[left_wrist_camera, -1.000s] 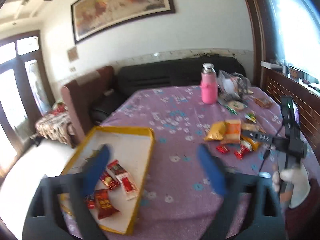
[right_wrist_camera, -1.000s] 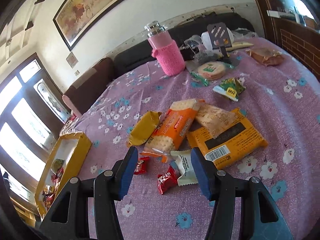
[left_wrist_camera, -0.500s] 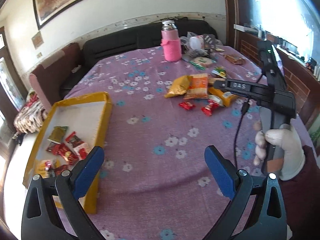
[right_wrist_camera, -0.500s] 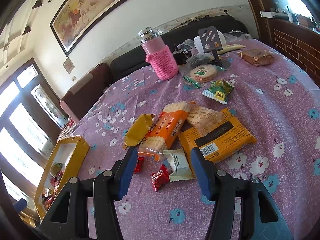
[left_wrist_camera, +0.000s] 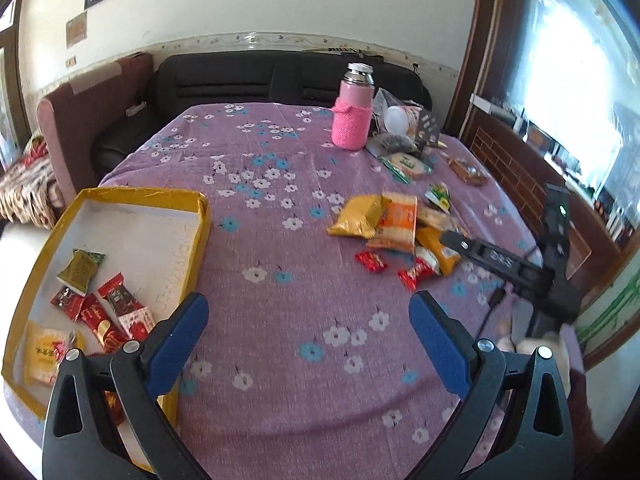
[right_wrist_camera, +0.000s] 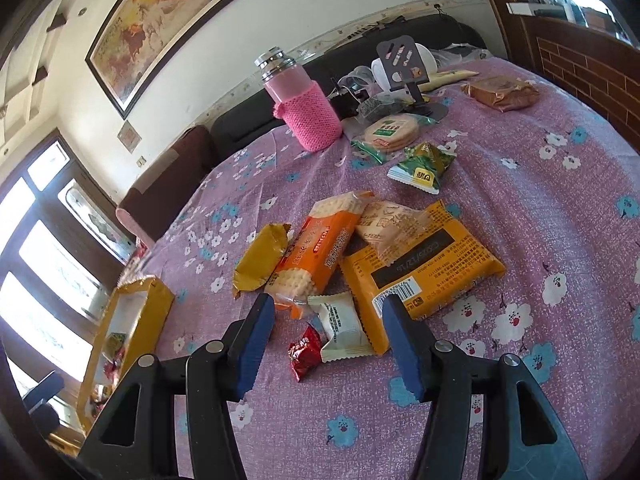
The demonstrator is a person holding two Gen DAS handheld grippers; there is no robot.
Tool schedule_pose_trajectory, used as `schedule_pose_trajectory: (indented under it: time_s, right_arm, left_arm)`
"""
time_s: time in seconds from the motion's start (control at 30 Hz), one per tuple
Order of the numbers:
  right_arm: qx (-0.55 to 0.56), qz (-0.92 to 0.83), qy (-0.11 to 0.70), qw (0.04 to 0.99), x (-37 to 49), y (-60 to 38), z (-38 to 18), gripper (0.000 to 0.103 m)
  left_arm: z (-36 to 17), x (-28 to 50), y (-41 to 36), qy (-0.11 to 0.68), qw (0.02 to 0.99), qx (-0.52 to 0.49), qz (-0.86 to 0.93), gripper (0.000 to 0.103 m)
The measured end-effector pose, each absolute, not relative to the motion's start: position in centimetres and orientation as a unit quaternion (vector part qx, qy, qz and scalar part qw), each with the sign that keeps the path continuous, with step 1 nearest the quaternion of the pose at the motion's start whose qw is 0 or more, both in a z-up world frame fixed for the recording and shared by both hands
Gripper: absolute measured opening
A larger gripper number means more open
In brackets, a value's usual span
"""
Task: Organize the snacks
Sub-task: 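Move both tools back over the remaining snacks on the tablecloth, then grasp the yellow biscuit pack with the left tool while the right tool grasps a white packet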
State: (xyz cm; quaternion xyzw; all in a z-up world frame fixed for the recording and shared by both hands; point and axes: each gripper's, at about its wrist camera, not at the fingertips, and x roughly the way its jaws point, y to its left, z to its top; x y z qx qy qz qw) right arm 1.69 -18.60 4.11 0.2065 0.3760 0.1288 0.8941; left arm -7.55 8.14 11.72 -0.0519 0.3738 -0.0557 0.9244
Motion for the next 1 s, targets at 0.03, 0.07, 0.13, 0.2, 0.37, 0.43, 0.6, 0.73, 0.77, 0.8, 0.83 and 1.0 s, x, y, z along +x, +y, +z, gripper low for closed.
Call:
schedule_pose_trajectory:
  time_s: [0.03,0.07,0.13,0.2,0.37,0.43,0.6,0.73,0.77,0.8,0.83,1.0]
  right_arm:
    - [0.209,0.128,0.372,0.895,1.6,-18.8,4.3,0.059]
    - [0.208,0.126,0.367,0.898,1.5,-18.9,4.5,0.06]
    - [0.208,0.125,0.363,0.9,1.5,-19.1,4.7,0.062]
    - [0.209,0.125,0.366,0.898,1.7,-19.1,4.6,0.062]
    - [0.227,0.129,0.382,0.887,2.6,-19.6,4.0,0.062]
    - [0.235,0.128,0.379,0.886,2.7,-20.1,4.1,0.062]
    - [0.251,0.117,0.375,0.885,2.8,-21.3,4.2,0.062]
    - [0.258,0.111,0.379,0.882,3.2,-21.9,4.0,0.062]
    - [0.261,0.111,0.379,0.881,3.3,-22.1,3.9,0.062]
    - [0.262,0.11,0.378,0.881,3.3,-22.2,3.9,0.062]
    - [0.262,0.108,0.377,0.882,3.3,-22.2,3.9,0.062]
    - [0.243,0.131,0.384,0.881,3.6,-20.9,3.8,0.062]
  left_arm:
    - [11.6,-6.7,8.5,0.376,0.923,-0.059,-0.059,0.101]
    - [11.3,-5.5,8.8,0.379,0.921,-0.066,-0.064,0.101]
    - [10.8,-3.4,8.8,0.387,0.916,-0.073,-0.076,0.101]
    - [10.1,-0.9,8.3,0.397,0.91,-0.076,-0.096,0.101]
    - [7.7,5.4,6.0,0.429,0.889,-0.083,-0.138,0.101]
    - [6.8,7.9,4.9,0.442,0.88,-0.088,-0.151,0.101]
    - [4.4,13.2,2.2,0.468,0.86,-0.094,-0.18,0.101]
    - [2.1,15.2,0.4,0.495,0.844,-0.072,-0.191,0.096]
    - [1.4,15.3,0.0,0.506,0.841,-0.055,-0.185,0.088]
    - [1.5,15.1,-0.3,0.498,0.848,-0.037,-0.18,0.074]
    - [1.7,14.7,-0.4,0.489,0.849,-0.034,-0.196,0.046]
    - [2.2,13.0,-0.5,0.483,0.853,-0.021,-0.197,0.04]
